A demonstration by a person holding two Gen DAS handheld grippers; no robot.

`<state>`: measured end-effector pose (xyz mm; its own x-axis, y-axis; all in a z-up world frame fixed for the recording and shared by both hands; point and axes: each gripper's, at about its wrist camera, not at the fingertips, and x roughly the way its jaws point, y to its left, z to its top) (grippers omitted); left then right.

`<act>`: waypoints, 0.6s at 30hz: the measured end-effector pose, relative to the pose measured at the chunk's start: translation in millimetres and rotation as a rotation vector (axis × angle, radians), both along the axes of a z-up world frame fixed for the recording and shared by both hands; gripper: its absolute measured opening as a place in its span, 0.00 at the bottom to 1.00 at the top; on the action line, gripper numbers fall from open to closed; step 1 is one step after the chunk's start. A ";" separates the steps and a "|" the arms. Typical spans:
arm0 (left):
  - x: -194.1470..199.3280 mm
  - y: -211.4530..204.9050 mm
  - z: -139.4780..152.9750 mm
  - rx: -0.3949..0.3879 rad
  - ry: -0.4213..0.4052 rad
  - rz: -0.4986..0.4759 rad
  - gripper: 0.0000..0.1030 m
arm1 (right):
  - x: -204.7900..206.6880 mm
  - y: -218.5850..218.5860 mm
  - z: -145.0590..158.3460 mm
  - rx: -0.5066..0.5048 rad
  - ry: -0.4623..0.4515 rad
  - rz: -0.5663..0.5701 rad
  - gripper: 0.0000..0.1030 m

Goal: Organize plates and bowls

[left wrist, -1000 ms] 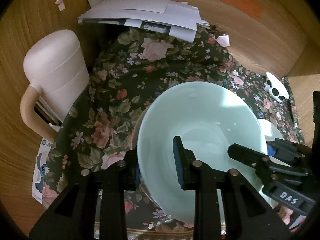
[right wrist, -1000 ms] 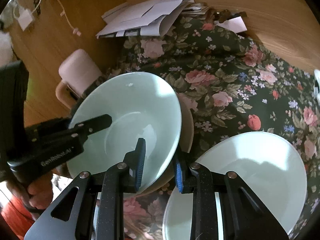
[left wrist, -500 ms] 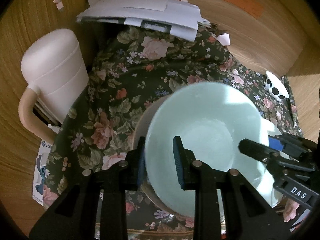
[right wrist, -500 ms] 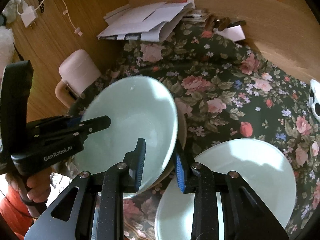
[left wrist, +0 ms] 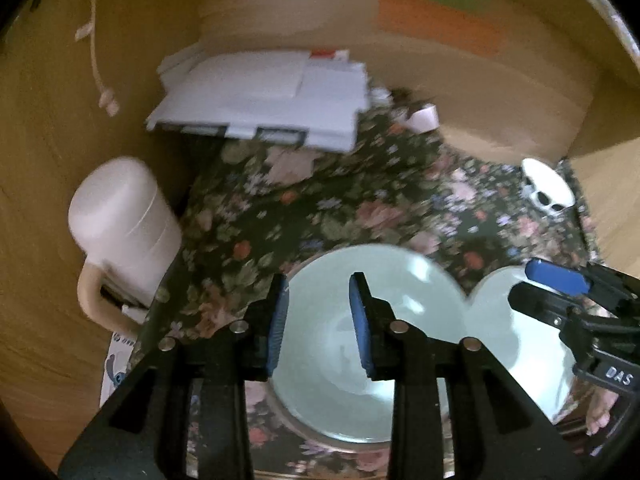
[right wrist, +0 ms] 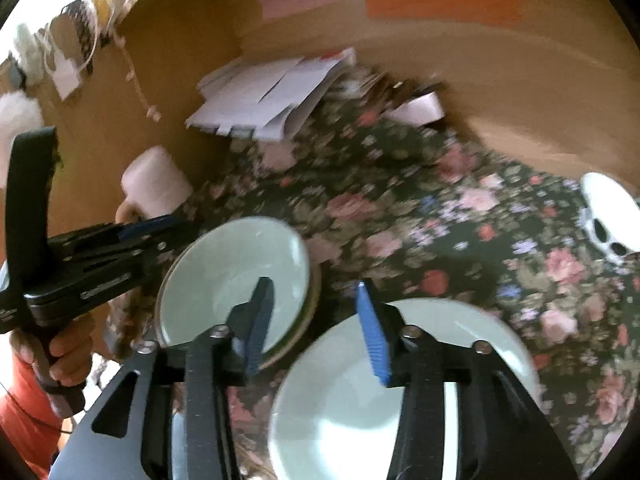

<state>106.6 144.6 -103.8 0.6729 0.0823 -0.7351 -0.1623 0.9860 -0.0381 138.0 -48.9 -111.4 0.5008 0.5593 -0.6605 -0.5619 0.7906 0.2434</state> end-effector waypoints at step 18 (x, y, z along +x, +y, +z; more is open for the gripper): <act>62.1 -89.8 49.2 -0.053 -0.095 -0.172 0.60 | 31.6 -141.0 46.2 0.001 -0.154 -0.350 0.75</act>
